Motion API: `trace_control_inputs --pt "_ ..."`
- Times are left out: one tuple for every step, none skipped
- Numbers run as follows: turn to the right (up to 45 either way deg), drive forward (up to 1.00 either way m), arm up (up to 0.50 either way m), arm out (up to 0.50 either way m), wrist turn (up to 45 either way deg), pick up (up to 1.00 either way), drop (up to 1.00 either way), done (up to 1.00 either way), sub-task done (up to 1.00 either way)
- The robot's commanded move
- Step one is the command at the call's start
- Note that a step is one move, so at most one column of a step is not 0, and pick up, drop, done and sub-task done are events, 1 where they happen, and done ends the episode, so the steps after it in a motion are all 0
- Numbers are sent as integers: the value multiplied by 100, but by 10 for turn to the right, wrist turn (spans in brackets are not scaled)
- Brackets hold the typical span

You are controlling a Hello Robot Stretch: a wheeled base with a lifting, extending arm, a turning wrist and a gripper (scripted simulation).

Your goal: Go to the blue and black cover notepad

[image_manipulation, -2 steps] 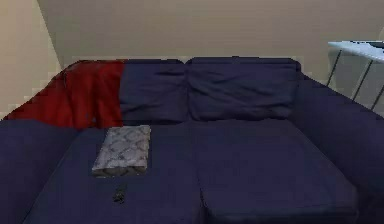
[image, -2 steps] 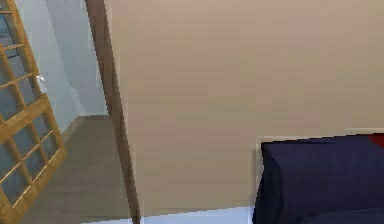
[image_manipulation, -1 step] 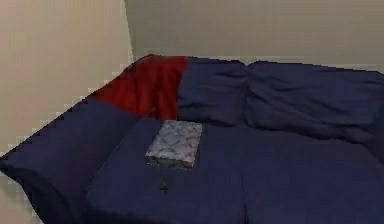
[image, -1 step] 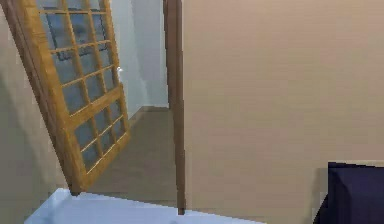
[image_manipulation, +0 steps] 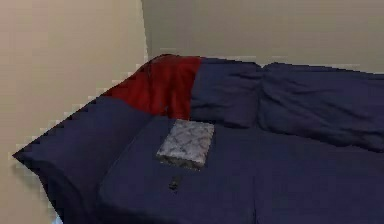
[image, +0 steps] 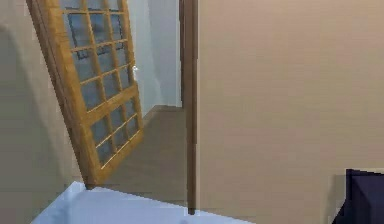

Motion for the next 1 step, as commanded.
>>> trace_control_inputs --pt "0 50 0 0 0 0 0 0 0"
